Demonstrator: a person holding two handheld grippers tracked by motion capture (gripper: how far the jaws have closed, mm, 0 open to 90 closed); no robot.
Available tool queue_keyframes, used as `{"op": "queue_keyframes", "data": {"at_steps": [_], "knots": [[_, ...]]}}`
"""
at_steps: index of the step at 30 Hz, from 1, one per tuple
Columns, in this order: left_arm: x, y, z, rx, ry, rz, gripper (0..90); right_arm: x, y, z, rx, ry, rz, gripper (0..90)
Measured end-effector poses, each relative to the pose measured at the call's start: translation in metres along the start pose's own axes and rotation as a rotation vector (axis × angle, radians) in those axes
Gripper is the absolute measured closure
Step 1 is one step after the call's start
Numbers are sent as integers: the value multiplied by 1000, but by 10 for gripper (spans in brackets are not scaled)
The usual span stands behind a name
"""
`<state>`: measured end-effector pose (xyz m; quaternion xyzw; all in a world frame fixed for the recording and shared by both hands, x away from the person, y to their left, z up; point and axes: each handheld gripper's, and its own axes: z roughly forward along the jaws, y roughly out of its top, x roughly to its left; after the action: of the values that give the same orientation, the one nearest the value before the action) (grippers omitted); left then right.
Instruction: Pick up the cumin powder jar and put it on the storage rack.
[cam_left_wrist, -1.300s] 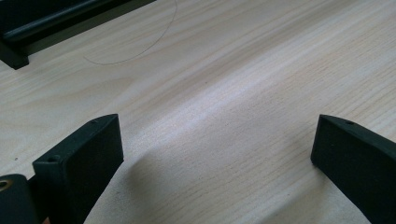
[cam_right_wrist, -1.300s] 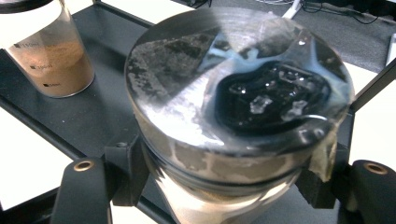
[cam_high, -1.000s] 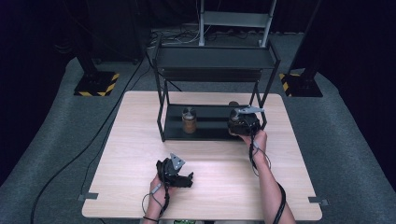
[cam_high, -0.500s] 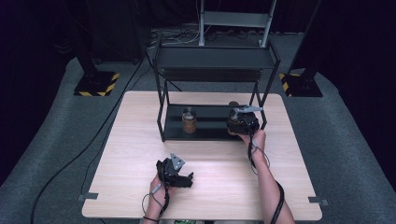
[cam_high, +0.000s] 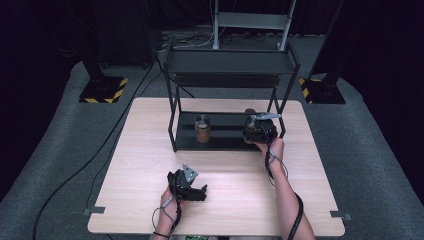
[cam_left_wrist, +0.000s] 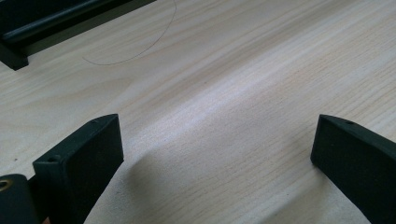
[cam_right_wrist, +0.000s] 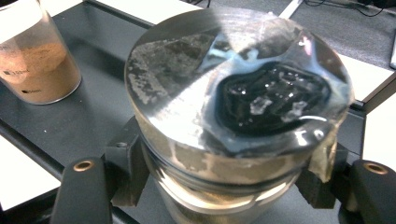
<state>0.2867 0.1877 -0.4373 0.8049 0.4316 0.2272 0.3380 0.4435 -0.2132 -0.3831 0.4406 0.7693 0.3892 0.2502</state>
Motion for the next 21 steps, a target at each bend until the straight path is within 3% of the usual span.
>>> {"op": "queue_keyframes", "data": {"at_steps": [21], "knots": [[0,0,0,0,1,2,20,0,5,7,-6,-4,2,301]]}}
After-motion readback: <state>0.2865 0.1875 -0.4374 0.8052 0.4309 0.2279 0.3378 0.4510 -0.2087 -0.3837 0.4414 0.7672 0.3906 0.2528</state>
